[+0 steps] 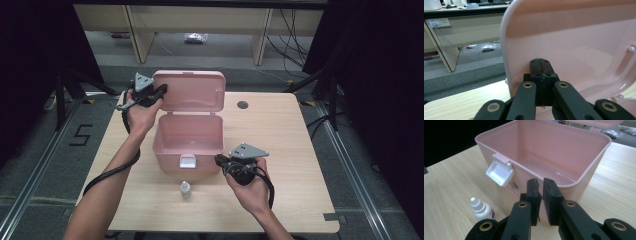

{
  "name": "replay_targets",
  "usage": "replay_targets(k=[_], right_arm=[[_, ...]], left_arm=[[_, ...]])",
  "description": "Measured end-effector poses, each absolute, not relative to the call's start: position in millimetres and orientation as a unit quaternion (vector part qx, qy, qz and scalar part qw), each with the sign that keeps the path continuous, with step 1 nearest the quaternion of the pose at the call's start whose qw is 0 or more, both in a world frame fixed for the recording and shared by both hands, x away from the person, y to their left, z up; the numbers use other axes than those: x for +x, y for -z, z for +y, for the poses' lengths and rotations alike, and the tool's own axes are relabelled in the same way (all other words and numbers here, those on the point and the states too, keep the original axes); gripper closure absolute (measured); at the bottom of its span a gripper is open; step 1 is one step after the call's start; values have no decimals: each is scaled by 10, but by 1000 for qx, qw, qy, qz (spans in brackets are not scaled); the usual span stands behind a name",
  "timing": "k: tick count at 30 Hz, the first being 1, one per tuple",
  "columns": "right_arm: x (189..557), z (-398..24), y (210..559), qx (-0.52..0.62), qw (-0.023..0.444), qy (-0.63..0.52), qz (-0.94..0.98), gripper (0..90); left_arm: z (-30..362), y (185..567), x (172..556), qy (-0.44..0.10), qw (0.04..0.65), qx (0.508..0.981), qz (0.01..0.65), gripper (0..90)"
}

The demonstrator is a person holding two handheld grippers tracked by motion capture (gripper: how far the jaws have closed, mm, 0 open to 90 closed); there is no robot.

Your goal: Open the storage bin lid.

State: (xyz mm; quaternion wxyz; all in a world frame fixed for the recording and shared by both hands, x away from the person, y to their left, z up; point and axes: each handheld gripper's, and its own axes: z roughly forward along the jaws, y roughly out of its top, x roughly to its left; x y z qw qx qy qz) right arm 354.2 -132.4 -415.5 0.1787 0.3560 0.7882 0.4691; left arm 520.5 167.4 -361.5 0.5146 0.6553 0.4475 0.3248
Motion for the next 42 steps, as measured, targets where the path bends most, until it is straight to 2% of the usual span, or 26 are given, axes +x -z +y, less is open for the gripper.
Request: replay_targets(k=[42], right_arm=[[3539, -1320, 4158, 354, 178, -470, 789, 838]], left_arm=[[1624, 3842, 5368, -315, 482, 673, 464, 897]])
